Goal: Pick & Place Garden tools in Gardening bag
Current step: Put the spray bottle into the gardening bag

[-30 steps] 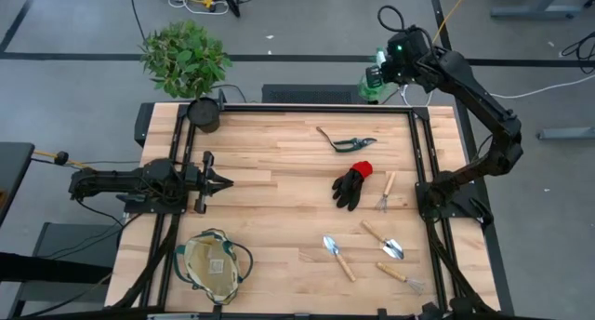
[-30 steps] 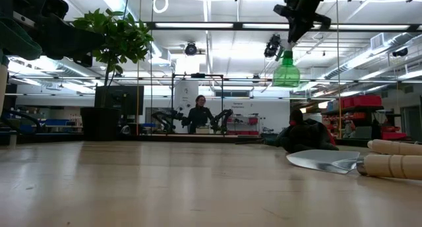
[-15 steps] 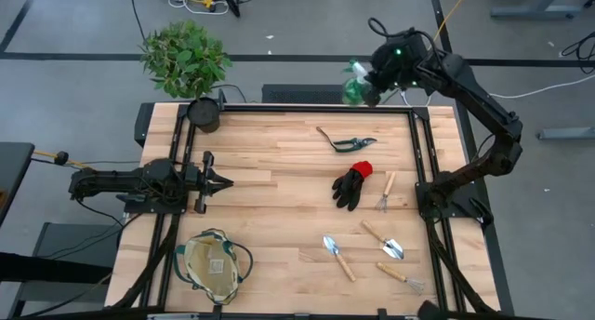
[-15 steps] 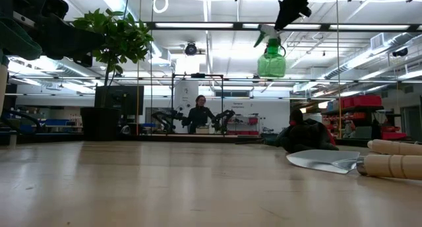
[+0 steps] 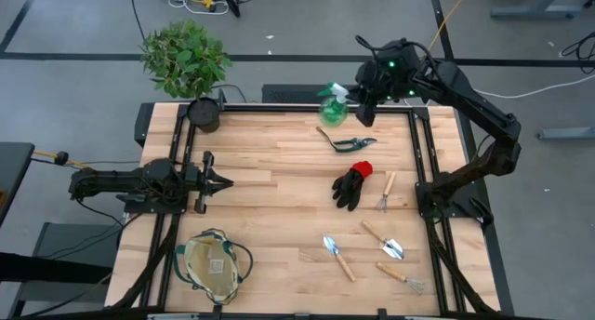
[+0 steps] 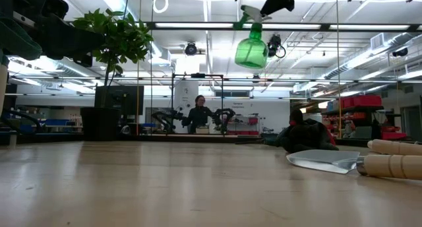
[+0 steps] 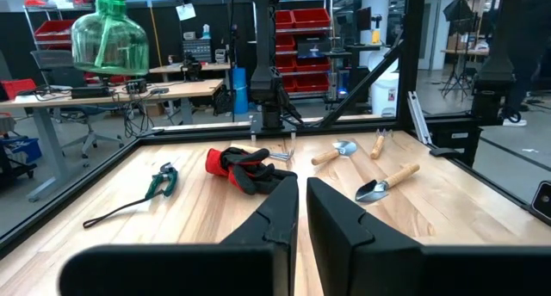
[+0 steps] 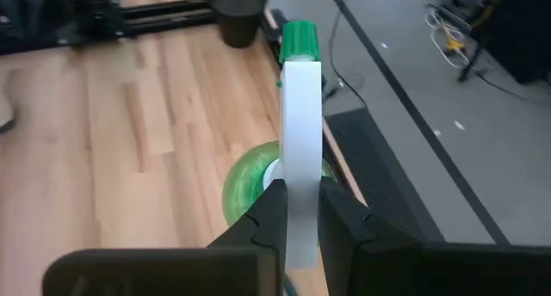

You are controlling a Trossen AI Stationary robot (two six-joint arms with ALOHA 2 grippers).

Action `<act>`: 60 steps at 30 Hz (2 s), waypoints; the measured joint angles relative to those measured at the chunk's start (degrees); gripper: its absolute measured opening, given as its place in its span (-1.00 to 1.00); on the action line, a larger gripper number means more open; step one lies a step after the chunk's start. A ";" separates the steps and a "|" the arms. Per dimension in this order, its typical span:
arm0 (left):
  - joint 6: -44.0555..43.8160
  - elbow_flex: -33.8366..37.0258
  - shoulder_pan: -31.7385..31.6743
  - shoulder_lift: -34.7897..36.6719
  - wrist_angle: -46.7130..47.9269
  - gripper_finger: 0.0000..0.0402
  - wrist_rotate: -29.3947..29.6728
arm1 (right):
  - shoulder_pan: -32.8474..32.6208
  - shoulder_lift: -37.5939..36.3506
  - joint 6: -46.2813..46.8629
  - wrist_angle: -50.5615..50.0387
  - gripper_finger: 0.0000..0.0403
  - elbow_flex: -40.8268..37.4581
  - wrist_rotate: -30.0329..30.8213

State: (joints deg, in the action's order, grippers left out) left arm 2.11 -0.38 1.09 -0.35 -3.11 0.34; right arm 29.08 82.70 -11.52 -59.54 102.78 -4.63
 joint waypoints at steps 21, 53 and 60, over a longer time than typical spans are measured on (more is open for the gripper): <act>0.00 0.00 0.00 -0.01 0.02 -0.84 0.02 | -18.94 2.13 -0.64 -3.53 -0.78 0.00 1.27; 0.00 0.00 0.01 -0.01 0.02 -0.84 0.00 | -22.93 20.23 3.07 -13.40 -0.78 23.10 3.72; 0.00 0.00 -0.01 -0.01 0.02 -0.84 0.02 | -22.90 21.40 1.38 -10.06 -0.78 23.12 3.72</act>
State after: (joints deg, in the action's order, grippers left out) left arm 2.11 -0.38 1.08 -0.36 -3.09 0.36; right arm 6.17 104.09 -10.14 -69.59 125.91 -0.91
